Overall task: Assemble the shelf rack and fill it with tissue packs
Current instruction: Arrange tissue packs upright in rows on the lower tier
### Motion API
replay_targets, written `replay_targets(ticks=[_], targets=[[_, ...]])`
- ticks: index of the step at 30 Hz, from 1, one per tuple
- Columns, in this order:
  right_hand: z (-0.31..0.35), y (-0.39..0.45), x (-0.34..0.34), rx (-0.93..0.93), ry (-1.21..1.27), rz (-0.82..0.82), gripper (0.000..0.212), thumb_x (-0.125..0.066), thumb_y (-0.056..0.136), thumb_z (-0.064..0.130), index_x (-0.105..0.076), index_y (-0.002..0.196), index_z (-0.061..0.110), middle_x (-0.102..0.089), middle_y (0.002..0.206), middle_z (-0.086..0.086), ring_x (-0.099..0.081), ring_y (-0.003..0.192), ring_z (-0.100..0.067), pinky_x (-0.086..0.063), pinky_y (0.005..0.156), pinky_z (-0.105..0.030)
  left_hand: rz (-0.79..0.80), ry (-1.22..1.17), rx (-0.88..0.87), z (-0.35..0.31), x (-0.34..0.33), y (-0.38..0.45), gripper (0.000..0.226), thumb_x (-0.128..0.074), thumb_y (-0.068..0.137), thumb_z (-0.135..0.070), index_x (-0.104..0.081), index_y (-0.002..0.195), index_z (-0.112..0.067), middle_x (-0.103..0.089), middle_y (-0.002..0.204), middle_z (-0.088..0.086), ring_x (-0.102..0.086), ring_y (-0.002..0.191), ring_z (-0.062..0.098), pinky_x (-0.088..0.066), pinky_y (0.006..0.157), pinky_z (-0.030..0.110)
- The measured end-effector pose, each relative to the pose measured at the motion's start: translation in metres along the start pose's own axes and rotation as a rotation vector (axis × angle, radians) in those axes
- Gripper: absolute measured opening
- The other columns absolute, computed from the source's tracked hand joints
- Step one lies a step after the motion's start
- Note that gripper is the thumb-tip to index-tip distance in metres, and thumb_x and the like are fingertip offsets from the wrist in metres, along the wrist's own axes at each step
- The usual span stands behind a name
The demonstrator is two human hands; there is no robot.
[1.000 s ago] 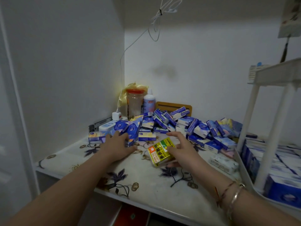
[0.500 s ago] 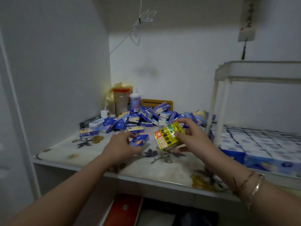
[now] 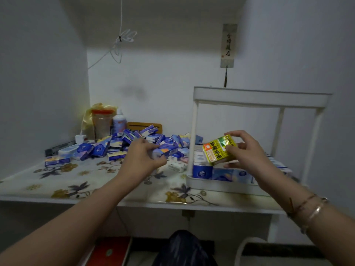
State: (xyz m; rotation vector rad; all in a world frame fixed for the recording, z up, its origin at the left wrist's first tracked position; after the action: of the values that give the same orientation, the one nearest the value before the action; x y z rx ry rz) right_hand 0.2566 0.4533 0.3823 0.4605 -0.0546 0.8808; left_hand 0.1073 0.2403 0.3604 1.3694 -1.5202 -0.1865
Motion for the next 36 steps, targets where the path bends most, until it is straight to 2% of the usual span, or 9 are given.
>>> replay_targets(ticks=[8, 13, 16, 19, 22, 25, 29, 31, 36], targets=[[-0.017, 0.024, 0.034, 0.057, -0.099, -0.158, 0.031, -0.051, 0.093, 0.005, -0.051, 0.114, 0.027, -0.063, 0.097, -0.018, -0.069, 0.073, -0.029, -0.059, 0.066, -0.045, -0.004, -0.454, -0.123, -0.084, 0.003, -0.016, 0.031, -0.072, 0.079, -0.018, -0.072, 0.11, -0.019, -0.056, 0.093, -0.004, -0.053, 0.083, -0.01, -0.04, 0.068, 0.0], [-0.01, 0.053, 0.08, 0.364, -0.87, -0.297, 0.036, -0.051, 0.089, 0.01, -0.046, 0.123, 0.02, -0.06, 0.089, -0.012, -0.058, 0.076, -0.031, -0.046, 0.063, -0.037, 0.053, -0.512, -0.169, -0.117, -0.041, 0.01, 0.032, -0.074, 0.078, -0.023, -0.073, 0.11, -0.023, -0.055, 0.098, -0.002, -0.057, 0.09, 0.0, -0.043, 0.076, 0.005], [-0.015, 0.078, 0.1, 0.294, -1.165, -0.268, 0.041, -0.05, 0.089, 0.011, -0.041, 0.129, 0.015, -0.056, 0.098, -0.018, -0.057, 0.08, -0.037, -0.046, 0.062, -0.036, 0.047, -0.518, -0.163, -0.127, -0.079, 0.037, 0.036, -0.074, 0.078, -0.023, -0.07, 0.114, -0.019, -0.053, 0.1, 0.003, -0.056, 0.095, 0.006, -0.04, 0.081, 0.002], [-0.026, 0.095, 0.102, 0.183, -1.372, -0.189, 0.043, -0.05, 0.09, 0.009, -0.036, 0.131, 0.012, -0.044, 0.081, -0.008, -0.051, 0.07, -0.031, -0.04, 0.055, -0.032, 0.044, -0.481, -0.203, -0.135, -0.111, 0.06, 0.041, -0.072, 0.079, -0.021, -0.068, 0.118, -0.016, -0.057, 0.096, 0.009, -0.048, 0.092, 0.005, -0.037, 0.077, 0.001], [-0.044, 0.113, 0.105, 0.119, -1.543, -0.154, 0.047, -0.053, 0.088, 0.003, -0.036, 0.132, 0.008, -0.044, 0.082, -0.007, -0.057, 0.078, -0.031, -0.032, 0.05, -0.027, 0.089, -0.432, -0.246, -0.139, -0.147, 0.079, 0.039, -0.072, 0.077, -0.022, -0.069, 0.116, -0.018, -0.059, 0.09, 0.012, -0.047, 0.091, 0.014, -0.043, 0.078, 0.023], [-0.06, 0.131, 0.113, -0.06, -1.544, -0.123, 0.054, -0.056, 0.085, 0.0, -0.035, 0.134, 0.006, -0.054, 0.114, -0.014, -0.06, 0.101, -0.031, -0.041, 0.065, -0.03, 0.133, -0.419, -0.236, -0.136, -0.175, 0.082, 0.04, -0.074, 0.077, -0.023, -0.069, 0.116, -0.016, -0.051, 0.095, 0.008, -0.052, 0.095, 0.026, -0.047, 0.085, 0.035], [-0.084, 0.15, 0.131, -0.341, -1.238, -0.093, 0.043, -0.05, 0.087, 0.002, -0.041, 0.129, 0.001, -0.054, 0.121, -0.018, -0.058, 0.107, -0.033, -0.049, 0.079, -0.035, 0.181, -0.522, -0.157, -0.124, -0.197, 0.086, 0.037, -0.075, 0.08, -0.019, -0.069, 0.115, -0.011, -0.052, 0.101, 0.006, -0.054, 0.092, 0.009, -0.036, 0.081, 0.001], [-0.094, 0.153, 0.137, -0.428, -1.015, -0.124, 0.039, -0.049, 0.089, 0.005, -0.041, 0.127, 0.0, -0.053, 0.122, -0.02, -0.059, 0.105, -0.034, -0.051, 0.076, -0.034, 0.209, -0.551, -0.161, -0.122, -0.199, 0.088, 0.039, -0.075, 0.081, -0.02, -0.067, 0.118, -0.012, -0.053, 0.103, 0.006, -0.051, 0.088, 0.001, -0.033, 0.077, -0.004], [-0.09, 0.154, 0.13, -0.507, -0.923, -0.043, 0.034, -0.041, 0.095, 0.012, -0.045, 0.127, 0.0, -0.054, 0.125, -0.021, -0.059, 0.105, -0.033, -0.051, 0.078, -0.034, 0.269, -0.604, -0.188, -0.127, -0.198, 0.084, 0.042, -0.076, 0.079, -0.023, -0.067, 0.12, -0.016, -0.051, 0.102, 0.0, -0.052, 0.095, 0.004, -0.039, 0.089, 0.011]])
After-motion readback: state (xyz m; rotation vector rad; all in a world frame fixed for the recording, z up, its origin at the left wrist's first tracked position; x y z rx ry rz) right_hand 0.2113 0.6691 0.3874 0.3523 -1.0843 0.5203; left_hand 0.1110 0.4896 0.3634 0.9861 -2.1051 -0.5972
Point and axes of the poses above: each hand's wrist, its own y-axis towards the middle knuckle, its own x-axis out of the back of the hand, z = x × y, the point moved 2 cm from there along y, towards the middle knuckle
